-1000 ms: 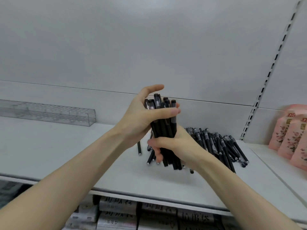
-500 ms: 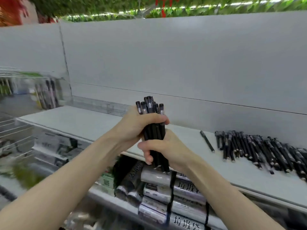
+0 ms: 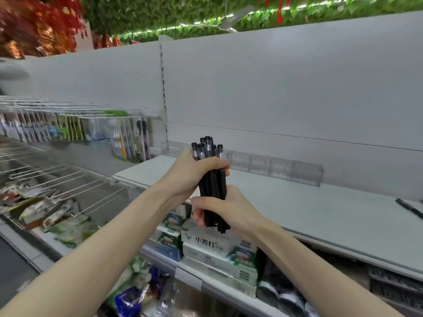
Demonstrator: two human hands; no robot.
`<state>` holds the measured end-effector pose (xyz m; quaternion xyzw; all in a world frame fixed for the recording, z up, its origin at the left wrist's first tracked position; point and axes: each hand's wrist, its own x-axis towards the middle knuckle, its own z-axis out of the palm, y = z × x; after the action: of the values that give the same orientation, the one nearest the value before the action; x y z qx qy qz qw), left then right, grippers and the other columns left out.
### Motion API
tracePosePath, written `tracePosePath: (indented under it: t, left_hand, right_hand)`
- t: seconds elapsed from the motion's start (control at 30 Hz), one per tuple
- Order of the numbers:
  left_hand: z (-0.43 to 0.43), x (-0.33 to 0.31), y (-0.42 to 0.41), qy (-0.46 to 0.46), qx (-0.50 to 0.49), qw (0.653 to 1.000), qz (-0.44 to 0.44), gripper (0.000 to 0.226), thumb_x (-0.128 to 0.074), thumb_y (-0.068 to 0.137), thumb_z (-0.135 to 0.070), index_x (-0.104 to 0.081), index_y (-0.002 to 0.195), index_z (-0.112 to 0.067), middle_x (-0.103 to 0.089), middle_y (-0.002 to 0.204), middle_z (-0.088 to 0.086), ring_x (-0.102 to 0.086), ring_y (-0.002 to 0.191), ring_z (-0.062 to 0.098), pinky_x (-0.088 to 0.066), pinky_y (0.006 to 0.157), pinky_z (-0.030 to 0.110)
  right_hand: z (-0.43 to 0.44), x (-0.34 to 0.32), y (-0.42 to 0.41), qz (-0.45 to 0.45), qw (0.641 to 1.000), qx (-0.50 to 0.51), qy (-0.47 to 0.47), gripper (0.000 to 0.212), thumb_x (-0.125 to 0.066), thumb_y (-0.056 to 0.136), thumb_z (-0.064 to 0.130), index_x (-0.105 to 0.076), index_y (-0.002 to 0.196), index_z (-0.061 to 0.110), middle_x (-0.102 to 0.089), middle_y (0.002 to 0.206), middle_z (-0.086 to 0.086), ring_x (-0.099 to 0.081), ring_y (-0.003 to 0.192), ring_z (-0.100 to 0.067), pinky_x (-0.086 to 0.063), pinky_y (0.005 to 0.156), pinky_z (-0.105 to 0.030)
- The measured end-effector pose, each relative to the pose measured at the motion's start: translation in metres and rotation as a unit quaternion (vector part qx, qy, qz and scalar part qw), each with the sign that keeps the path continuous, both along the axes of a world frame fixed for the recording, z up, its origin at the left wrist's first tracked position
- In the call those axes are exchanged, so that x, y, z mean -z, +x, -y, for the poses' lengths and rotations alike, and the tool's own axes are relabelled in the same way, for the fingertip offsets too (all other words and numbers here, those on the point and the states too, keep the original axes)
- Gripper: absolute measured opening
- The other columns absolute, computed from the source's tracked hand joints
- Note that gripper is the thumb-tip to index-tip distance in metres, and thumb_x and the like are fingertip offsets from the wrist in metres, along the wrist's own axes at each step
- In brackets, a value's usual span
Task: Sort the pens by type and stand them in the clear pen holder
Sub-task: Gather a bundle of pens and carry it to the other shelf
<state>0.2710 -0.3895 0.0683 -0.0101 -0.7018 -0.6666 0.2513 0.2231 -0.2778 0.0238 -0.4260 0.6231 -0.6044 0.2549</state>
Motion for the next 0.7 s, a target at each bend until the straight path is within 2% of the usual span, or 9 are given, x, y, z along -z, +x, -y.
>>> tracePosePath:
  t: [0.2,0.3,0.4,0.47,0.6,0.7]
  left_hand:
    - [0.092,-0.002,-0.031,-0.013,0.008,1.0,0.005,0.008,-0.061,0.087,-0.002,-0.063,0.079,-0.002,-0.067,0.072,0.006,-0.065,0.075,0.018,-0.055,0.072,0.028]
    - [0.133,-0.005,-0.049,-0.038,-0.005,0.999,0.001,0.009,-0.064,0.087,-0.009,-0.063,0.084,0.0,-0.066,0.079,0.011,-0.067,0.081,0.026,-0.056,0.078,0.034]
    - [0.178,0.002,-0.065,-0.093,-0.024,0.995,0.005,0.036,-0.063,0.086,-0.029,-0.059,0.099,0.004,-0.065,0.093,0.022,-0.066,0.094,0.032,-0.053,0.089,0.042]
    - [0.21,0.009,-0.075,-0.105,-0.017,0.994,0.032,0.045,-0.059,0.083,-0.041,-0.056,0.107,-0.003,-0.069,0.1,0.012,-0.067,0.097,0.023,-0.051,0.092,0.039]
    - [0.273,0.02,-0.101,-0.155,0.006,0.984,0.086,0.033,-0.054,0.092,-0.038,-0.06,0.11,-0.011,-0.072,0.1,-0.005,-0.067,0.096,0.009,-0.051,0.089,0.034]
    - [0.305,0.022,-0.125,-0.186,0.039,0.975,0.117,0.025,-0.05,0.096,-0.034,-0.065,0.096,-0.013,-0.073,0.088,-0.007,-0.061,0.074,0.005,-0.044,0.069,0.025]
  right_hand:
    - [0.09,0.001,-0.036,0.002,1.0,-0.016,-0.005,0.018,-0.063,0.088,0.01,-0.055,0.073,0.005,-0.059,0.061,-0.008,-0.052,0.05,-0.018,-0.05,0.053,-0.029]
    - [0.133,-0.001,-0.058,0.011,1.0,-0.023,-0.01,0.019,-0.063,0.089,0.01,-0.055,0.072,0.006,-0.058,0.06,-0.006,-0.052,0.05,-0.017,-0.05,0.054,-0.029]
    - [0.172,0.001,-0.078,0.025,0.999,-0.018,-0.005,0.014,-0.064,0.089,0.01,-0.057,0.078,0.004,-0.057,0.06,-0.005,-0.05,0.051,-0.017,-0.049,0.053,-0.028]
    - [0.195,0.002,-0.09,0.039,0.999,-0.009,0.004,0.011,-0.064,0.089,0.01,-0.06,0.088,0.0,-0.057,0.06,-0.005,-0.05,0.052,-0.017,-0.049,0.053,-0.028]
    - [0.238,0.006,-0.11,0.045,0.998,0.003,0.032,0.009,-0.062,0.09,0.012,-0.056,0.093,0.006,-0.055,0.063,-0.006,-0.051,0.053,-0.017,-0.047,0.051,-0.027]
    - [0.265,0.008,-0.125,0.048,0.997,0.046,0.048,0.01,-0.063,0.091,0.014,-0.053,0.091,0.011,-0.055,0.068,-0.007,-0.055,0.054,-0.018,-0.048,0.05,-0.027]
